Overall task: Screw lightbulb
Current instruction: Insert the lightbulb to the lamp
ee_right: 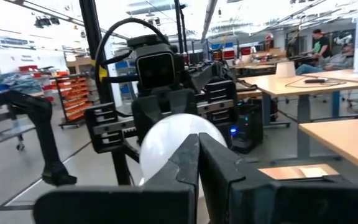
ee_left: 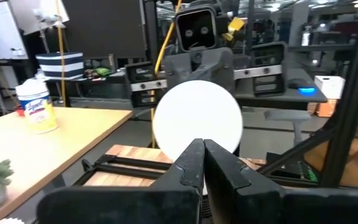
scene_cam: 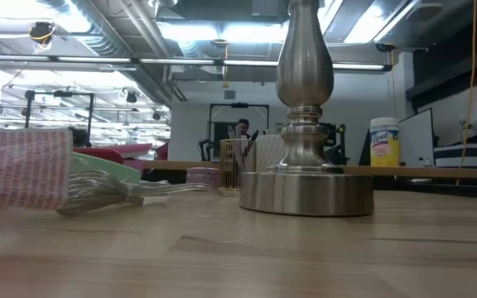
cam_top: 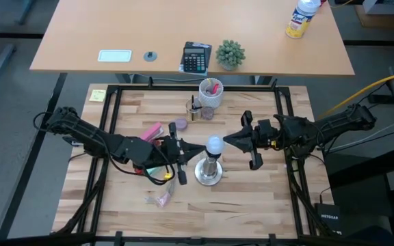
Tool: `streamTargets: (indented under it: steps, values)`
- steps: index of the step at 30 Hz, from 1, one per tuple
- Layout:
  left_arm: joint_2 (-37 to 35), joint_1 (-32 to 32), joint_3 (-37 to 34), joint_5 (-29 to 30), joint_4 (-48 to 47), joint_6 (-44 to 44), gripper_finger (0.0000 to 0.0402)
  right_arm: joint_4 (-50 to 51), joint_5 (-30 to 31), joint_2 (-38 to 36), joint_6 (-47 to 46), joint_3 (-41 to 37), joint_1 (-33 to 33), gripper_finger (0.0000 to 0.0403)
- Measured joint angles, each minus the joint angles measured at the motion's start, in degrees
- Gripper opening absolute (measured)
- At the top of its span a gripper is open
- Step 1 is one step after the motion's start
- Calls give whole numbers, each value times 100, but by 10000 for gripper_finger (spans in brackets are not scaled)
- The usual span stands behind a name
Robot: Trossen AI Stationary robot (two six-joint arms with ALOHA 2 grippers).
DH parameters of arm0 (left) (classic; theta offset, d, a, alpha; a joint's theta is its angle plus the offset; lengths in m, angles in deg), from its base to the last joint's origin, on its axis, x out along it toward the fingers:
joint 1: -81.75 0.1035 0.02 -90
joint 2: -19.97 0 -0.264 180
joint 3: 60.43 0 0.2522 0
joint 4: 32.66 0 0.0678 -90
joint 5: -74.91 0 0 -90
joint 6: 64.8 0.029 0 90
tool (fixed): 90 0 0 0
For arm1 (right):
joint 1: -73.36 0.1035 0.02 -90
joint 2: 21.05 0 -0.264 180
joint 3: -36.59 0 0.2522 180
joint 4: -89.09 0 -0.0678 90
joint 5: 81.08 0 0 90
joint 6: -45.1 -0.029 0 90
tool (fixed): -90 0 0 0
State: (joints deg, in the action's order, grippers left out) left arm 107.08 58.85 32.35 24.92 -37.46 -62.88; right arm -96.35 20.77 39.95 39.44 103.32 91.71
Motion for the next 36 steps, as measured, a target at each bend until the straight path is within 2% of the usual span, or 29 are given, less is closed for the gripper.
streamTargets:
  steps: [5, 13, 22, 25, 30, 33, 36]
  values:
    - [-2, 2, 0, 142, -37, -2, 3, -8, -254, -2, -43, 0, 0, 14]
    - [-33, 12, 0, 1089, -60, 182, 3, -48, -656, 13, -68, 0, 4, 14]
    - [-205, -121, 1, 1123, 305, 636, 3, -364, -697, -153, 232, 0, 4, 14]
    - [-205, -233, 2, 860, 528, 924, 3, -376, -461, -255, 488, 0, 4, 14]
    - [-205, -339, 2, -17, 523, 938, 3, -301, 389, -271, 710, 0, -2, 14]
    - [-182, -327, 2, -490, 422, 917, 3, -284, 594, -191, 765, 0, -4, 14]
    - [-135, -292, 2, -656, 251, 903, 3, -273, 617, -81, 766, 0, -4, 14]
